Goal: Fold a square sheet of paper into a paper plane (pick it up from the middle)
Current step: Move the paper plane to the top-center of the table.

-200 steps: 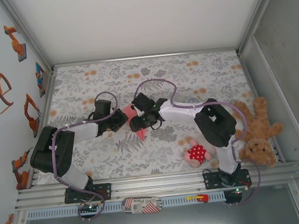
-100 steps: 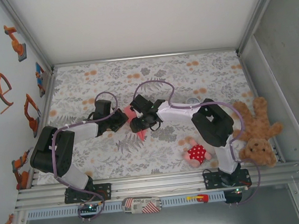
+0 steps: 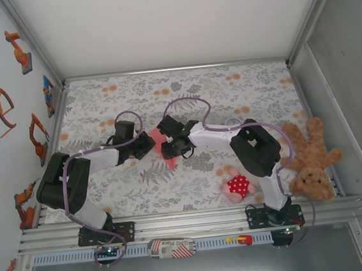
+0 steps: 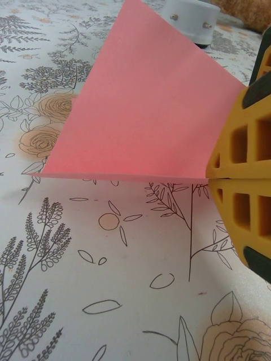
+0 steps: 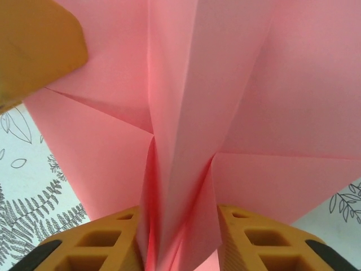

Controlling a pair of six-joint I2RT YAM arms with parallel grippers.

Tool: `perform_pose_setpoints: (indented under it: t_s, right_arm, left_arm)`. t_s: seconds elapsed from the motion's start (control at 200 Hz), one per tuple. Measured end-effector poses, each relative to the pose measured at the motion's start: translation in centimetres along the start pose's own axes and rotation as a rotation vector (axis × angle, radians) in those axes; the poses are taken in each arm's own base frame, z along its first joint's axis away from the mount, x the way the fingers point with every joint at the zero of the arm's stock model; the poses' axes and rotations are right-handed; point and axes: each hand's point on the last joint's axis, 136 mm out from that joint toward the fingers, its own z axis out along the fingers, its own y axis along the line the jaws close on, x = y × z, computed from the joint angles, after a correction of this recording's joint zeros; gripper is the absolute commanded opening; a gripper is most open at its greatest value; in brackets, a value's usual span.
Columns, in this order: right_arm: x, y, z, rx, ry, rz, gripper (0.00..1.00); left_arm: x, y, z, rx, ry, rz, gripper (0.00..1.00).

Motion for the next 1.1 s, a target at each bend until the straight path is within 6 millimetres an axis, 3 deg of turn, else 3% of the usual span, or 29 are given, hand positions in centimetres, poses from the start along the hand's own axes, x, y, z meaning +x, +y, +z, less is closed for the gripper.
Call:
perform_pose_setpoints:
  t_s: [0.16,0.25,0.431,0.546,0.741,0.886,1.097]
  right_arm:
    - [0.0,0.0,0.3,0.002,0.005,0.007,0.19]
    - [-0.1,0.0,0.2,0.003,0.002,0.017,0.11]
    - [-1.2,-0.6,-0.5,0.048,-0.027,0.026,0.07]
    - [-2.8,-1.5,-1.3,0.072,-0.059,0.043,0.06]
    - [-7.9,-6.3,-3.4,0.128,-0.141,0.136,0.06]
    - [-11.8,-10.5,-4.0,0.179,-0.205,0.207,0.06]
    - [-13.4,-14.6,-2.5,0.226,-0.195,0.270,0.06]
  left_arm:
    - [0.0,-0.1,-0.1,0.002,-0.002,-0.002,0.17]
    - [-0.1,-0.4,-0.5,0.005,-0.009,-0.003,0.27]
    - [-0.9,-0.6,-2.5,-0.016,-0.063,0.004,0.54]
    - [-2.0,0.1,-4.2,-0.063,-0.121,-0.002,0.66]
    - [-2.9,2.4,-6.0,-0.170,-0.178,-0.018,0.86]
    - [-2.7,4.0,-6.4,-0.248,-0.183,-0.016,0.93]
    - [-3.4,4.1,-7.0,-0.296,-0.190,-0.006,0.94]
